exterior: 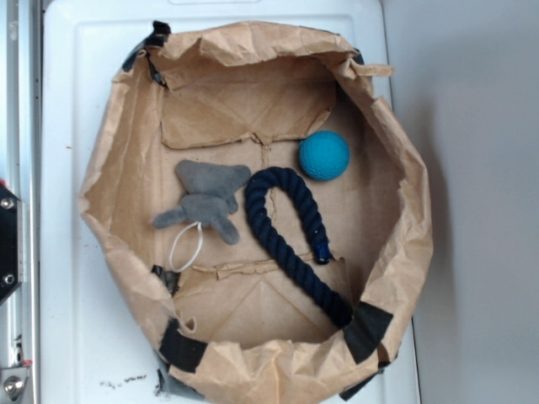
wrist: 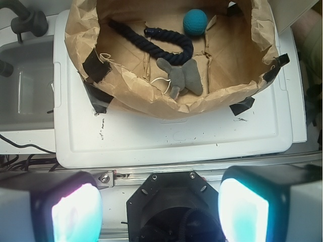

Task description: Grab the blue ball.

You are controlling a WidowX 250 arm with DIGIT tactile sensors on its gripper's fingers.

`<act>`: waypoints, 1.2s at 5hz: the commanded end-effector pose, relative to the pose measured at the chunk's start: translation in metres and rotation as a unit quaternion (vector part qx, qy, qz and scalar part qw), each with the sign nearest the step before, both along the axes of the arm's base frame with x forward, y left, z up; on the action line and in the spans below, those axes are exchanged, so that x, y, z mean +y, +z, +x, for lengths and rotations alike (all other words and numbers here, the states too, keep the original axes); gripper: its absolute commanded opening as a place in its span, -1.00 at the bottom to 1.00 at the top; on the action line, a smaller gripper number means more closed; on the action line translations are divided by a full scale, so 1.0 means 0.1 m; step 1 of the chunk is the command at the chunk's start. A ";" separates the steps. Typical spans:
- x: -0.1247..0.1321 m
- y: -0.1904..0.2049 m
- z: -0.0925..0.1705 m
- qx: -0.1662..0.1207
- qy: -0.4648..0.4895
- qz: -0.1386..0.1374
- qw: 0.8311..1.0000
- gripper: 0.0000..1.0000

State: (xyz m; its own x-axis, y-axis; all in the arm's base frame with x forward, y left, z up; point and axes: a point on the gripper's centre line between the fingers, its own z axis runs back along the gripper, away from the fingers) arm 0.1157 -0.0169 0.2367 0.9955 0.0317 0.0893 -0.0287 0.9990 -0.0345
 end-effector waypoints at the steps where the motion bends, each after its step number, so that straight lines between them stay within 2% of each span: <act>1: 0.00 0.00 0.00 0.000 0.000 0.000 1.000 1.00; 3: 0.00 0.00 0.00 0.000 0.000 0.000 1.000 1.00; 4: 0.02 -0.03 0.31 -0.009 0.020 -0.008 1.000 1.00; 5: 0.07 -0.12 0.67 -0.026 0.022 -0.003 0.999 1.00; 6: 0.17 -0.23 1.03 -0.037 0.046 0.015 0.998 1.00</act>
